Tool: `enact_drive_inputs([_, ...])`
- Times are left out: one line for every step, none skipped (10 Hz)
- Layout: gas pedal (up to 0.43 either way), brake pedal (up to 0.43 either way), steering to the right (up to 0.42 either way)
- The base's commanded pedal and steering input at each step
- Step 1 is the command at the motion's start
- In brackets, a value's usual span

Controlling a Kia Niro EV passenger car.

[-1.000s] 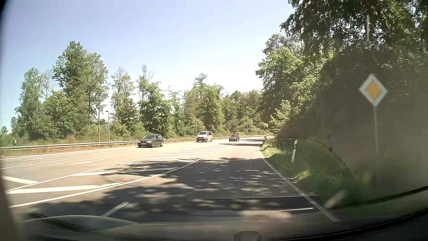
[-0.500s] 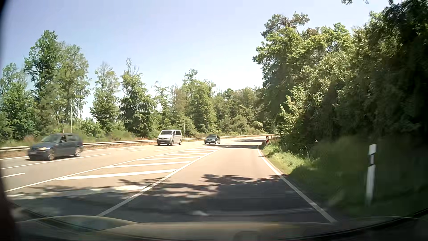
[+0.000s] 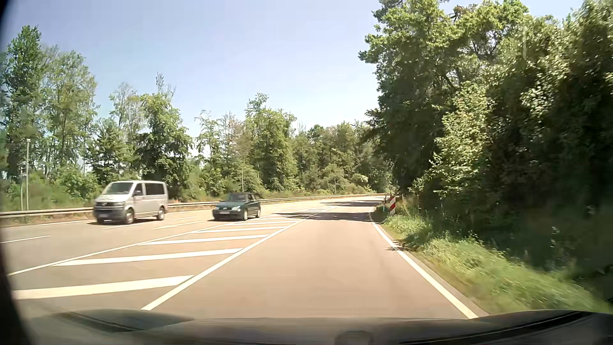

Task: Follow the waypoints while adhering to traffic rules and regulations

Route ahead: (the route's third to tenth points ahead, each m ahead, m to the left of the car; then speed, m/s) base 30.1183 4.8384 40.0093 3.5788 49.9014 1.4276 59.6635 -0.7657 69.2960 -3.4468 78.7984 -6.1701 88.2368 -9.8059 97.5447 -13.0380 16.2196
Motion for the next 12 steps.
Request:
enact_drive_inputs([0.047, 0.024, 0.017])
enact_drive_inputs([0.047, 0.03, 0.017])
enact_drive_inputs([0.047, 0.03, 0.017])
enact_drive_inputs([0.047, 0.03, 0.017])
enact_drive_inputs([0.047, 0.03, 0.018])
enact_drive_inputs([0.047, 0.03, 0.017])
enact_drive_inputs([0.047, 0.03, 0.017])
enact_drive_inputs([0.047, 0.03, 0.017])
enact_drive_inputs([0.047, 0.03, 0.017])
enact_drive_inputs([0.047, 0.03, 0.017])
enact_drive_inputs([0.047, 0.03, 0.018])
enact_drive_inputs([0.047, 0.03, 0.017])
